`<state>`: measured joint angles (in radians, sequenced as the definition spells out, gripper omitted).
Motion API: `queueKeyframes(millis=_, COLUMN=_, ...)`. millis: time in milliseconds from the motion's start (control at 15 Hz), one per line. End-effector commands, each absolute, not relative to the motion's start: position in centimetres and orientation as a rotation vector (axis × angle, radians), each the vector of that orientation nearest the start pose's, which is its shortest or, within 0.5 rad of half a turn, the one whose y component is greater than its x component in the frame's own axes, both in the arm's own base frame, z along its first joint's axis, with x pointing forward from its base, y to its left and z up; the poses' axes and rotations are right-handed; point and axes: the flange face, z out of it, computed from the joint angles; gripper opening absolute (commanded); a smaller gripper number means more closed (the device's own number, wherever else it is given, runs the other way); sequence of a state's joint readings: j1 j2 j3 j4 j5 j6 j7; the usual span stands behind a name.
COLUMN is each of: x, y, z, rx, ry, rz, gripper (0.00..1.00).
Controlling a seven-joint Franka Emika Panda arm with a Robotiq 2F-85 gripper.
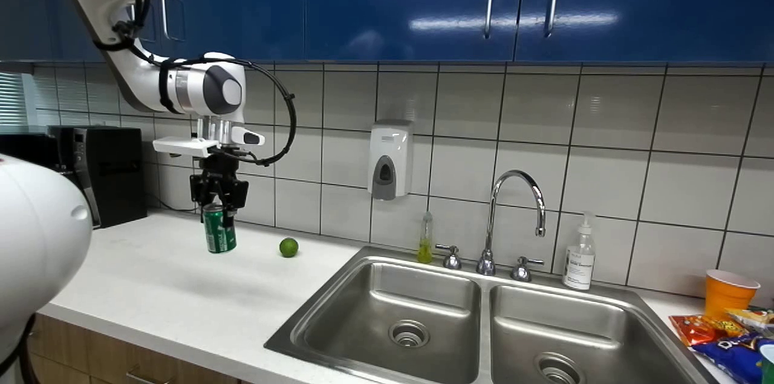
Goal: Put the can inside the sink
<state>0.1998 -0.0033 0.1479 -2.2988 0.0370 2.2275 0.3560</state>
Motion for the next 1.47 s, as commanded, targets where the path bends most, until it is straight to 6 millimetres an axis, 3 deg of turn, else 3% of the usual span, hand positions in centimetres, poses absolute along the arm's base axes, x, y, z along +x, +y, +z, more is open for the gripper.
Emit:
queueKeyframes(millis=0, x=47.0, y=17.1, z=36.0, rx=-3.143, ry=0.105, rz=0.098, gripper=0.38)
queueKeyframes(millis=467, x=46.8, y=15.4, z=34.9, rx=-3.141, ry=0.214, rz=0.125, gripper=0.38)
queueKeyframes(millis=1400, x=45.6, y=9.1, z=31.8, rx=-3.135, ry=0.513, rz=0.233, gripper=0.38)
